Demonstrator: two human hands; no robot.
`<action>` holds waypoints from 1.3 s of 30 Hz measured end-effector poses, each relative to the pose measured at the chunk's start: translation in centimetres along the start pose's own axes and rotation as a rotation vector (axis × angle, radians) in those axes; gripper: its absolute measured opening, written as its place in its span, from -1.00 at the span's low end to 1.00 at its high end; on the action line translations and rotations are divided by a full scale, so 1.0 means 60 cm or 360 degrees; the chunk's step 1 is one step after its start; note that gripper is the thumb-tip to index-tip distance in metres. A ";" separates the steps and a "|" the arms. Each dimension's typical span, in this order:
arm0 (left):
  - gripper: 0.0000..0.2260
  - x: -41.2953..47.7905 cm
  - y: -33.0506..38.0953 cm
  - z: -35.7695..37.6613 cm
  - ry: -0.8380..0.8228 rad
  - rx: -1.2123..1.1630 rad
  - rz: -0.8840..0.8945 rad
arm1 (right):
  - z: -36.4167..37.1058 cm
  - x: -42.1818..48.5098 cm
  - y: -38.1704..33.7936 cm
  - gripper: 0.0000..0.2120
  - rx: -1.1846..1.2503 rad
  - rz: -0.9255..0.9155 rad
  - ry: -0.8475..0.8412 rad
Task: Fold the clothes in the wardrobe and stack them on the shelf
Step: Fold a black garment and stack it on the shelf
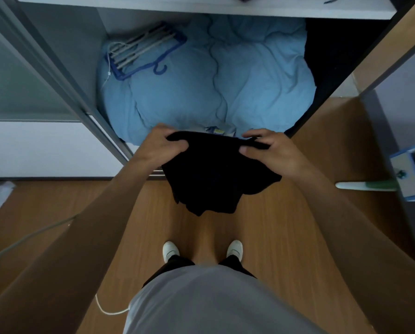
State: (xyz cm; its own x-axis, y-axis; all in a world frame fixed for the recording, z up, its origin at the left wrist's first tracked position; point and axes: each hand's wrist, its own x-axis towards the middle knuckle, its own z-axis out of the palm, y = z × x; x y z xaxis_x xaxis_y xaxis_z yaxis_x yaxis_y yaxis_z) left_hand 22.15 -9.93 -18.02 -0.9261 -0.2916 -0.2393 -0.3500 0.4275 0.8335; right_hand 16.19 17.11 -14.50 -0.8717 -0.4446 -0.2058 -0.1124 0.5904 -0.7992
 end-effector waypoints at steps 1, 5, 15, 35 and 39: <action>-0.80 -0.002 0.005 -0.002 -0.0009 -0.0297 -0.0072 | -0.006 -0.004 -0.012 -0.71 0.0230 0.0086 0.0007; -0.83 -0.013 0.010 0.007 -0.0076 -0.1069 -0.0431 | -0.024 -0.004 -0.048 -0.59 0.0634 0.0328 -0.0020; -0.77 -0.014 0.062 0.003 0.0053 -0.1556 -0.0480 | -0.018 0.003 0.002 -0.46 0.1520 0.0433 -0.0330; -0.77 0.005 0.029 -0.052 -0.0055 -0.1397 -0.0958 | 0.070 -0.018 0.033 -0.48 0.1647 0.0626 -0.0384; -0.70 -0.017 -0.028 -0.039 -0.0029 -0.1721 -0.0949 | 0.093 -0.016 0.028 -0.55 0.1881 0.0634 -0.0313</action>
State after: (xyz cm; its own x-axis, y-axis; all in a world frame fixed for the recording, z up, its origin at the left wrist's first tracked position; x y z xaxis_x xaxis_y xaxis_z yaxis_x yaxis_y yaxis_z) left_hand 24.00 -12.37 -18.04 -0.6665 -0.1826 -0.7228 -0.4300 -0.6979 0.5728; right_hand 19.47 14.75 -18.78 -0.6502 -0.5273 -0.5471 0.7236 -0.2100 -0.6575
